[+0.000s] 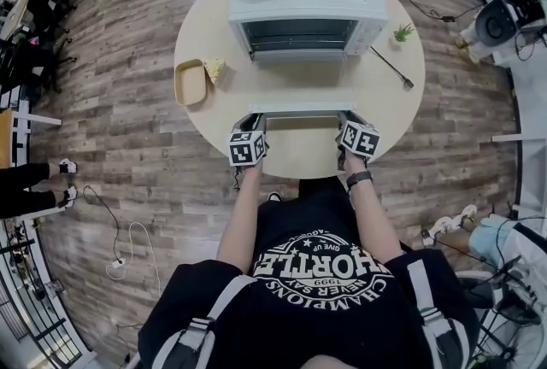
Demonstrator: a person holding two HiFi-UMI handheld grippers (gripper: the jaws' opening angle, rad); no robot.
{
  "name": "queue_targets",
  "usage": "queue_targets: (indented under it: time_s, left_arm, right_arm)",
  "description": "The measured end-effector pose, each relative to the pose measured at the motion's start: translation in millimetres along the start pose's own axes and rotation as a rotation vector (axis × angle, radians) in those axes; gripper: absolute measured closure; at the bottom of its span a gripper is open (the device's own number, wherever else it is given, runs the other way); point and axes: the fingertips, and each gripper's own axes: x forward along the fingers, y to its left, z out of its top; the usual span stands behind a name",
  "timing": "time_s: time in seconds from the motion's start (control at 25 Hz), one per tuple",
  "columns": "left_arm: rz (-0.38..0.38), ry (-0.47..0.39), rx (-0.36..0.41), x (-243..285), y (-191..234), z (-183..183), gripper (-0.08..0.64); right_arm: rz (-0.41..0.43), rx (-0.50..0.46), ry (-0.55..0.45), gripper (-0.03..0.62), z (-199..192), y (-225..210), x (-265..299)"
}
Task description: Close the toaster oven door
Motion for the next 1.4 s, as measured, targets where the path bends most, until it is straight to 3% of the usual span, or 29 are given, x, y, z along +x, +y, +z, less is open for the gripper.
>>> queue_targets:
  time_s: [0.96, 1.4]
  left_arm:
    - [-0.025, -0.067, -0.021, -13.0, -6.5, 29.7, 0.474]
    - [-0.032, -0.073, 0.010, -21.2, -6.4, 42.9, 0.471]
  right_arm:
    - [-0.004, 0.055, -0.041, 0.494, 26.4, 9.3, -19.1]
    - [0.021, 0.077, -0.094, 0.495, 37.8, 18.4, -27.4]
